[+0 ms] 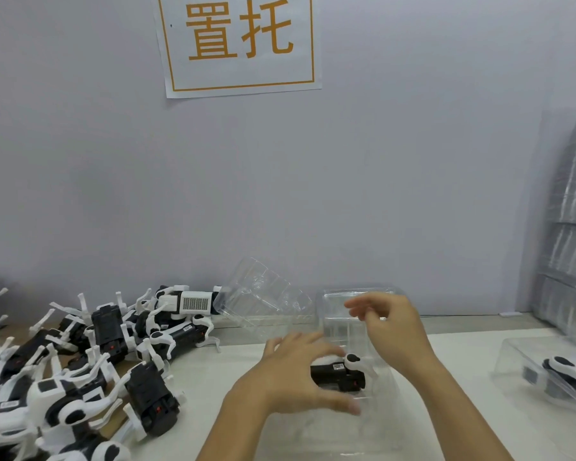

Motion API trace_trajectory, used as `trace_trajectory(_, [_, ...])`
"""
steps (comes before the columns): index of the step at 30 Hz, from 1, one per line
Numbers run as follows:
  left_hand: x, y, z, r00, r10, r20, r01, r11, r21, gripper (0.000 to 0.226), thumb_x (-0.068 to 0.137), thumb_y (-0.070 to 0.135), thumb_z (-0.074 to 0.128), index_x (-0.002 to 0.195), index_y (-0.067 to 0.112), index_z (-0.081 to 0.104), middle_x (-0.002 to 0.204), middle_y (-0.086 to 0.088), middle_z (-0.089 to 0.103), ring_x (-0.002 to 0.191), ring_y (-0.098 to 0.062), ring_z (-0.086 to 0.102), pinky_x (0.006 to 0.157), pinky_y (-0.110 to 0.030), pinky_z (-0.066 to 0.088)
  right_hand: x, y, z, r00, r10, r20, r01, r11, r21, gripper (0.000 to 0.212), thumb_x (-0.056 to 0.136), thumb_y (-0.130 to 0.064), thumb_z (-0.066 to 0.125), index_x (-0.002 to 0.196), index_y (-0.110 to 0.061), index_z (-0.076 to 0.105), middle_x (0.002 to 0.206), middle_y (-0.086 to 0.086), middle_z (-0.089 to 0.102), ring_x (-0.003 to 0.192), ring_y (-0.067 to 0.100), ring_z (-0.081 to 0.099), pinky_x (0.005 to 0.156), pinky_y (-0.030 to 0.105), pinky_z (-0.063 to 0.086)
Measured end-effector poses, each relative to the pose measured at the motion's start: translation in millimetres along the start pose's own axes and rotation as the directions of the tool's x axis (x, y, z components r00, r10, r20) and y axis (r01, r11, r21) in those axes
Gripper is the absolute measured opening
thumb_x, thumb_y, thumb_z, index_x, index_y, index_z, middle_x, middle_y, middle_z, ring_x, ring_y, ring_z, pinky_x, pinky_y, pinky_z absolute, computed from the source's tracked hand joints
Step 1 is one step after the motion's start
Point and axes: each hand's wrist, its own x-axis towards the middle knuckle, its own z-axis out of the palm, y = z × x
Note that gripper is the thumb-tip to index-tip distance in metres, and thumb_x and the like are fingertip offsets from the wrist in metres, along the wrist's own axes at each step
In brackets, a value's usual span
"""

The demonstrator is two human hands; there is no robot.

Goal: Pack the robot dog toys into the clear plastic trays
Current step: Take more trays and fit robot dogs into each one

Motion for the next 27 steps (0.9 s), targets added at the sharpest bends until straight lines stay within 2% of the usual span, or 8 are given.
trace_trajectory(3, [-2.9,2.1,-2.0,0.992,-0.075,0.100,0.069,0.996,0.062,0.090,0.054,0.079,0.074,0.131,0.067,0.029,0.164,0.011,0.003,0.150,-0.011,-0.014,0.120,-0.046,-0.014,-0.3,1.8,1.3,1.000,0.013,-0.008,-0.013,1.000,0.023,0.045,0.090,0.009,0.046,0.080,-0.023,0.076,0.076,-0.005,0.073,0.076,-0.002,0.066,0.068,0.005,0.047])
trace_trajectory(8, [-6.3,4.7,-4.4,0.997,-0.077,0.028,0.074,0.994,0.082,0.079,0.057,0.069,0.076,0.125,0.060,0.038,0.131,0.015,0.032,0.127,-0.012,0.016,0.111,-0.035,0.012,-1.1,2.7,4.5,0.999,0.016,-0.047,-0.013,0.999,0.046,0.043,0.090,0.007,0.049,0.081,-0.025,0.076,0.076,-0.009,0.073,0.078,-0.002,0.067,0.069,0.008,0.048])
trace_trajectory(11, [-7.5,6.4,-10.0,0.998,-0.052,-0.019,0.053,0.994,0.099,0.076,0.057,0.069,0.076,0.123,0.058,0.040,0.117,0.017,0.032,0.103,-0.008,0.015,0.101,-0.032,0.017,0.2,4.4,1.2,0.985,0.032,-0.172,-0.017,0.996,0.085,0.043,0.088,0.007,0.050,0.080,-0.027,0.075,0.077,-0.008,0.073,0.078,0.002,0.066,0.069,0.015,0.047])
trace_trajectory(17, [-9.3,15.6,-33.1,0.965,0.090,-0.248,-0.035,0.975,0.218,0.086,0.051,0.077,0.068,0.129,0.060,0.034,0.132,0.015,0.024,0.124,-0.006,0.008,0.112,-0.035,0.011,4.4,8.3,-10.0,0.908,0.210,-0.363,-0.094,0.946,0.312,0.044,0.088,0.005,0.047,0.081,-0.028,0.074,0.079,-0.009,0.072,0.080,0.016,0.066,0.064,0.021,0.048])
trace_trajectory(19, [-8.6,20.8,-36.3,0.910,0.188,-0.369,-0.063,0.944,0.325,0.089,0.053,0.078,0.063,0.132,0.058,0.027,0.143,0.010,0.019,0.134,-0.012,0.004,0.117,-0.044,0.004,3.3,8.2,-10.1,0.907,0.268,-0.325,-0.128,0.911,0.393,0.036,0.092,-0.002,0.049,0.087,-0.026,0.075,0.087,-0.002,0.074,0.090,0.021,0.068,0.074,0.031,0.053])
trace_trajectory(21, [-6.6,26.3,-35.5,0.853,0.245,-0.460,-0.030,0.904,0.426,0.090,0.056,0.075,0.066,0.134,0.053,0.027,0.150,0.001,0.021,0.140,-0.026,0.011,0.118,-0.051,0.002,1.9,4.3,-8.9,0.945,0.278,-0.169,-0.158,0.846,0.510,0.026,0.098,-0.016,0.051,0.096,-0.024,0.076,0.098,0.000,0.075,0.093,0.019,0.069,0.079,0.040,0.053])
trace_trajectory(24, [-4.6,29.0,-30.8,0.803,0.260,-0.536,0.043,0.872,0.488,0.087,0.057,0.072,0.072,0.134,0.045,0.040,0.151,-0.008,0.031,0.140,-0.036,0.024,0.116,-0.058,0.011,-0.7,-1.0,-5.4,0.984,0.176,0.040,-0.168,0.806,0.568,0.026,0.095,-0.043,0.056,0.112,-0.032,0.072,0.112,-0.010,0.072,0.098,0.004,0.068,0.078,0.031,0.047])
trace_trajectory(27, [-3.4,24.7,-28.6,0.781,0.260,-0.568,0.068,0.868,0.492,0.088,0.056,0.071,0.076,0.133,0.042,0.046,0.150,-0.009,0.034,0.139,-0.037,0.027,0.115,-0.060,0.017,-2.1,-1.1,0.7,0.991,0.130,0.022,-0.125,0.876,0.465,0.033,0.089,-0.039,0.071,0.121,-0.036,0.065,0.118,-0.015,0.069,0.107,0.003,0.065,0.085,0.029,0.048])
